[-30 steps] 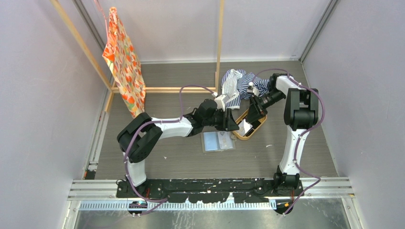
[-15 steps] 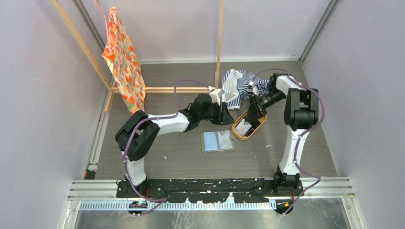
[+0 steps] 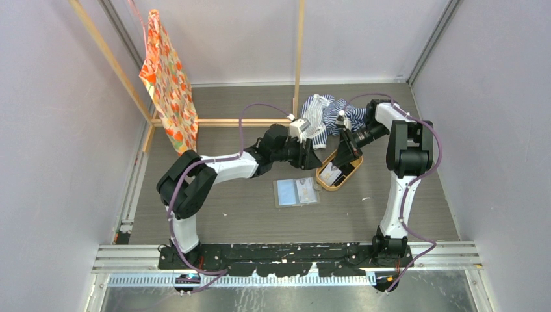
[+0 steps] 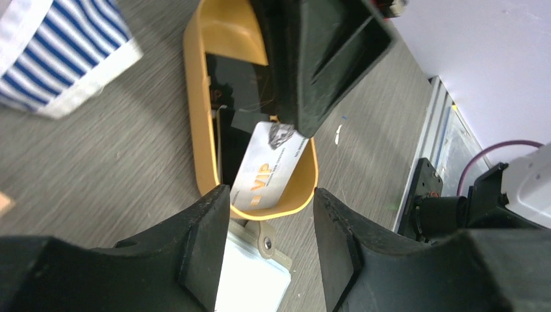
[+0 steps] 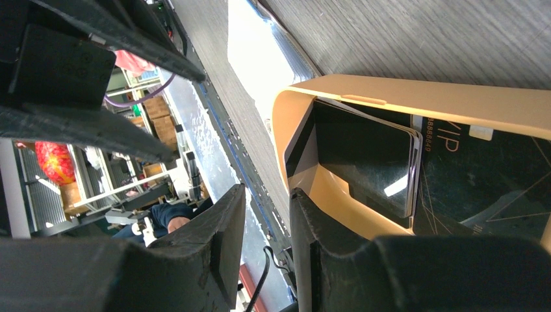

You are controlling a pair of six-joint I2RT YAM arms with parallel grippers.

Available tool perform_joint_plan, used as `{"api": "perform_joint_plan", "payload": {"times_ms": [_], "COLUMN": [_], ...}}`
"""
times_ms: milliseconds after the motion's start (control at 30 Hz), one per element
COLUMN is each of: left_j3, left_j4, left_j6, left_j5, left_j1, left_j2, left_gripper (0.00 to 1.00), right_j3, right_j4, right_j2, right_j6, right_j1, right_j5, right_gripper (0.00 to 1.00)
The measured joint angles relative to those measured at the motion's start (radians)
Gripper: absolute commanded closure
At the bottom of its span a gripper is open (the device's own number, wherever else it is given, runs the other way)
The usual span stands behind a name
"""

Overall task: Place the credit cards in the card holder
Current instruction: Pick up the credit card from the storage box.

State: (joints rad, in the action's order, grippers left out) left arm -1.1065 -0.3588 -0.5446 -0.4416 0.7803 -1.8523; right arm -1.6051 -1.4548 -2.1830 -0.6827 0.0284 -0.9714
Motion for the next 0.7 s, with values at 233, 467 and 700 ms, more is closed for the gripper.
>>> {"api": "perform_joint_plan", "payload": {"times_ms": [233,467,700], "left_j3": [-0.010,-0.010,-0.077], "left_j4": [-0.159,-0.338,-0.508], "left_j6": [0.154,0.214,0.198], "left_j5": [-0.200,-0.396,-0.534], "left_j1": [-0.019,-0.079,-0.108], "left_j2": [-0.068,-0.145,-0.282], "left_gripper": [0.41,0.34,0.34], "right_j3": [0.001,0.001,0.001], "right_j4": [-0.002,-0.011,-0.021], "right_j2": [0.000,0.000,0.000], "right_j6": [-0.002,-0.021,-0.031], "right_j1": [-0.014,-0.016,-0.019], "right_j5": [0.000,-0.001,-0.002], "right_gripper": [0.64,0.64,0.64]}}
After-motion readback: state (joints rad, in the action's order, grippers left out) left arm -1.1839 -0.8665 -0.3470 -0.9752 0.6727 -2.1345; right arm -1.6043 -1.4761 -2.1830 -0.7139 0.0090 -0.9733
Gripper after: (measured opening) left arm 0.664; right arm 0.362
